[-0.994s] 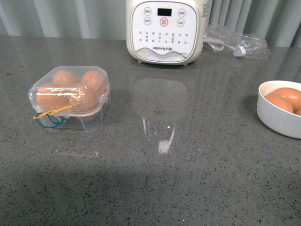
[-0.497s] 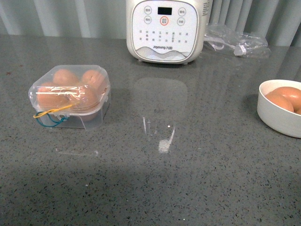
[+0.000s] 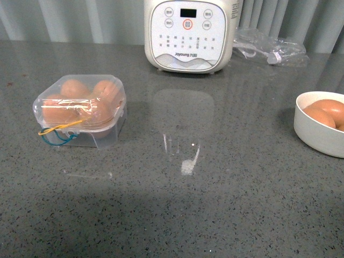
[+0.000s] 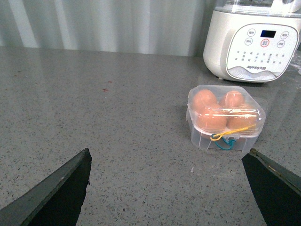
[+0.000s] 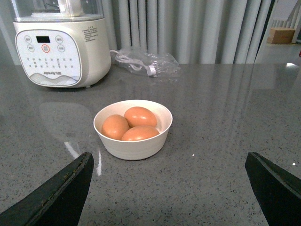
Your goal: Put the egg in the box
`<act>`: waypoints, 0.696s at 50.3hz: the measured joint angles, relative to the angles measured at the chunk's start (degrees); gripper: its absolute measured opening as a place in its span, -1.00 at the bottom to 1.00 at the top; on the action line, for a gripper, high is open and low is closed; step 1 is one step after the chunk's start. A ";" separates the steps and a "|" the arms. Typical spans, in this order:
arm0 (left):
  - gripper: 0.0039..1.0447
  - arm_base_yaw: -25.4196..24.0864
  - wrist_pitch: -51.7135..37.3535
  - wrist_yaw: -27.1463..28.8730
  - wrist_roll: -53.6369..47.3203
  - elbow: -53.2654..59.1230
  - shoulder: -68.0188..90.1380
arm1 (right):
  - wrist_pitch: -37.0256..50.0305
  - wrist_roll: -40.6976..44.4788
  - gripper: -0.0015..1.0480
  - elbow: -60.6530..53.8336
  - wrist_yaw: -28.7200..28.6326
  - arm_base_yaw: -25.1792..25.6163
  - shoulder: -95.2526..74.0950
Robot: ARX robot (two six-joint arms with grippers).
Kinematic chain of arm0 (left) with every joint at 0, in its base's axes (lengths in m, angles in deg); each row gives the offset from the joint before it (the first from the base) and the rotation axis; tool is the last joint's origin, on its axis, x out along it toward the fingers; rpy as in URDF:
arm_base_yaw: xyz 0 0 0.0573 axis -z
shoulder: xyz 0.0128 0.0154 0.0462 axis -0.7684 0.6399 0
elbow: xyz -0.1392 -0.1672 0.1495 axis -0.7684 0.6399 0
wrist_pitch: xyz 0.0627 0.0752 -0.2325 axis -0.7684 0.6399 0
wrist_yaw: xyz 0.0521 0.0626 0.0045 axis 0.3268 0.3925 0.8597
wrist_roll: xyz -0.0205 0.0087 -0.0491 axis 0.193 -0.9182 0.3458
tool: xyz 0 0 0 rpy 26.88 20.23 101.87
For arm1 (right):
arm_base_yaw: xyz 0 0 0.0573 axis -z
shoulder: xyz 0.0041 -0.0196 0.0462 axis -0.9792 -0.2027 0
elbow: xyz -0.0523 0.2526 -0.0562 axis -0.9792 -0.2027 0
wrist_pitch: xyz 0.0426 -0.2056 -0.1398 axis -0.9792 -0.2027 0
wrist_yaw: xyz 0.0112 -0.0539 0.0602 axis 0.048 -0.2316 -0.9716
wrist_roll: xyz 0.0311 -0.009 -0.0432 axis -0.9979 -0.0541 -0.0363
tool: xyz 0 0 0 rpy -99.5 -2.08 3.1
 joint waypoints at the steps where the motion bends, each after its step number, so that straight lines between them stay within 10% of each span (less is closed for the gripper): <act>1: 0.88 0.00 0.00 0.00 0.00 0.00 0.00 | 0.00 0.00 0.87 0.00 0.00 0.00 0.00; 35: 0.88 0.00 0.00 0.00 0.00 0.00 0.00 | 0.00 0.00 0.87 0.00 0.00 0.00 0.00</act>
